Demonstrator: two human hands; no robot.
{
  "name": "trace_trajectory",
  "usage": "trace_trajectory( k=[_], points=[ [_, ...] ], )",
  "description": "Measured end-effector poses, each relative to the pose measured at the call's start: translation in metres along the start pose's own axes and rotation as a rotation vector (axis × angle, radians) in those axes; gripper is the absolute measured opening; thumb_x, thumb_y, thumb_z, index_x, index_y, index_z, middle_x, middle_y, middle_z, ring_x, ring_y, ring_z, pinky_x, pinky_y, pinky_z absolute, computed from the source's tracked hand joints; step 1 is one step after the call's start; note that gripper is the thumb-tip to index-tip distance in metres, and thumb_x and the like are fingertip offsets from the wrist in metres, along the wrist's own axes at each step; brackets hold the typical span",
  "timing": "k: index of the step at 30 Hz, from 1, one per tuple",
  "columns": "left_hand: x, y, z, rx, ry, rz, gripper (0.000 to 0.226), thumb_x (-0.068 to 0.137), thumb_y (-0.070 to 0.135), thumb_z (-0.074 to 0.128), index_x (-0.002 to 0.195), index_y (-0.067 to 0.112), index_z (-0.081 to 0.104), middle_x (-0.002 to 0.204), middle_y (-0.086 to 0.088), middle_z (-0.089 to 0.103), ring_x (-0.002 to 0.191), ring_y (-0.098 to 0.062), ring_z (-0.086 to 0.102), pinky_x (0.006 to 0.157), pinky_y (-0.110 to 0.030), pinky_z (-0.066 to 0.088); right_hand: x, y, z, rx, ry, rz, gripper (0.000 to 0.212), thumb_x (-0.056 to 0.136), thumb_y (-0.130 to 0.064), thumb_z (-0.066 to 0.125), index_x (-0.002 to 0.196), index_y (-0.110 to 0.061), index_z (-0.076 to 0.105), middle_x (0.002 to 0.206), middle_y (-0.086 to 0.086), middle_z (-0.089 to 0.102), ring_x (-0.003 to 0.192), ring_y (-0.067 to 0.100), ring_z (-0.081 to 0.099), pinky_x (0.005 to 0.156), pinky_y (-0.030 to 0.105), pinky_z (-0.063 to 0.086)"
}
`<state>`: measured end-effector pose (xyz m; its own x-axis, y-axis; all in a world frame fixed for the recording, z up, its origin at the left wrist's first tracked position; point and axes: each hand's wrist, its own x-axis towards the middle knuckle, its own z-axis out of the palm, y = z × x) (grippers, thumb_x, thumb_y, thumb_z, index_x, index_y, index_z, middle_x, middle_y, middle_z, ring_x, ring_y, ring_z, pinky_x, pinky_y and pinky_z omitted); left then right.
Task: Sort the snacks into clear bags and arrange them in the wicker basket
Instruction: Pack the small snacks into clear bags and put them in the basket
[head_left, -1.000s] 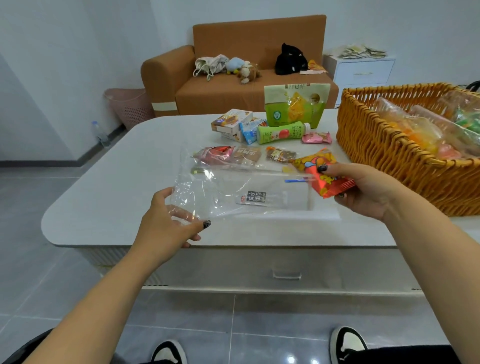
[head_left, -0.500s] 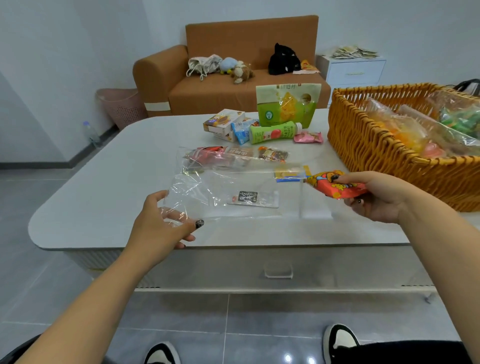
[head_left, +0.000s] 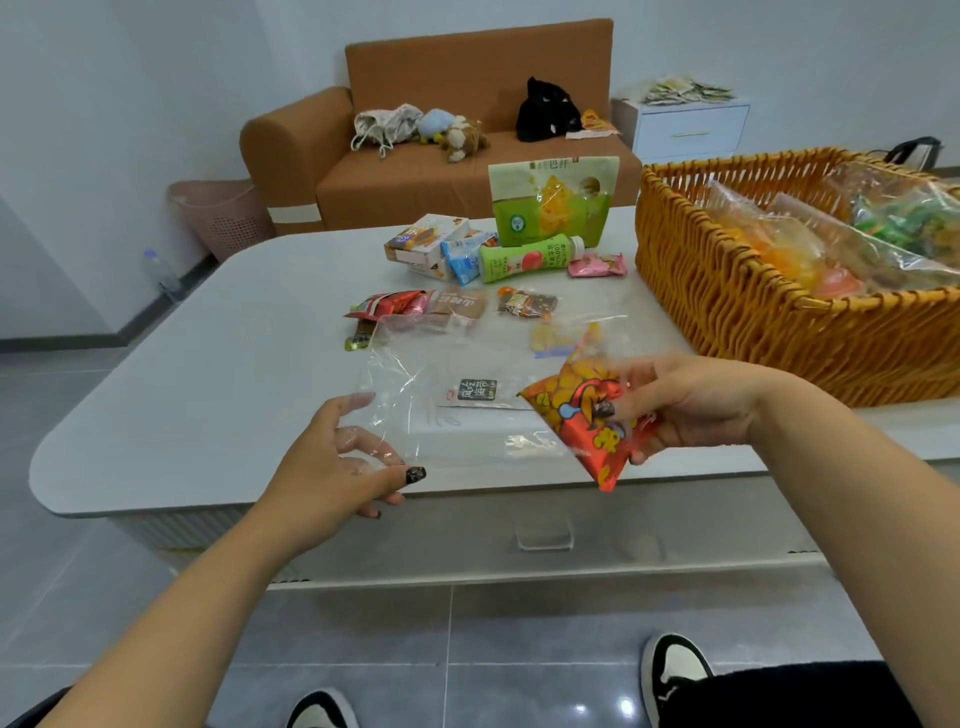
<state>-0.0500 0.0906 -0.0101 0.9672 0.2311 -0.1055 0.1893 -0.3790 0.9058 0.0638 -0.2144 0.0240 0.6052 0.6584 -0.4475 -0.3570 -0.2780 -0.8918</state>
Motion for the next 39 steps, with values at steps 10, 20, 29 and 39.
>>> trace_trajectory(
  k=[10,20,29,39],
  points=[
    [0.003,0.001,-0.01,-0.076,0.044,0.023,0.073,0.076,0.008,0.081,0.136,0.023,0.043,0.09,-0.015,0.065,0.063,-0.024,0.071,0.052,-0.024,0.055,-0.008,0.002,-0.01,0.093,-0.094,0.026,0.08,0.049,-0.018,0.084,0.126,-0.016,0.063,0.123,0.013,0.065,0.093,0.027,0.063,0.063,0.032,0.053],
    [-0.003,0.003,-0.014,-0.051,-0.07,0.075,0.074,0.072,0.003,0.082,0.131,0.029,0.046,0.08,-0.005,0.07,0.065,-0.028,0.071,0.058,-0.029,0.058,-0.007,0.003,0.006,-0.024,-0.277,0.05,0.065,0.038,-0.036,0.095,0.1,-0.032,0.077,0.103,0.002,0.074,0.084,0.013,0.072,0.07,0.031,0.061],
    [-0.017,0.01,0.002,0.049,-0.397,0.066,0.091,0.067,0.015,0.086,0.139,0.038,0.037,0.103,0.014,0.071,0.093,-0.01,0.071,0.076,-0.019,0.055,0.023,0.014,0.055,-0.091,-0.203,-0.022,0.049,0.077,0.0,0.068,0.121,-0.018,0.059,0.099,0.01,0.069,0.068,0.017,0.069,0.056,0.03,0.06],
    [-0.018,0.01,0.012,-0.287,-0.472,-0.059,0.051,0.08,0.031,0.063,0.129,0.027,0.051,0.111,0.0,0.073,0.098,-0.021,0.072,0.075,-0.033,0.06,0.031,0.021,0.081,-0.28,-0.046,-0.283,0.022,0.08,-0.017,0.072,0.101,-0.021,0.065,0.091,0.011,0.069,0.079,0.026,0.064,0.068,0.039,0.056]
  ],
)
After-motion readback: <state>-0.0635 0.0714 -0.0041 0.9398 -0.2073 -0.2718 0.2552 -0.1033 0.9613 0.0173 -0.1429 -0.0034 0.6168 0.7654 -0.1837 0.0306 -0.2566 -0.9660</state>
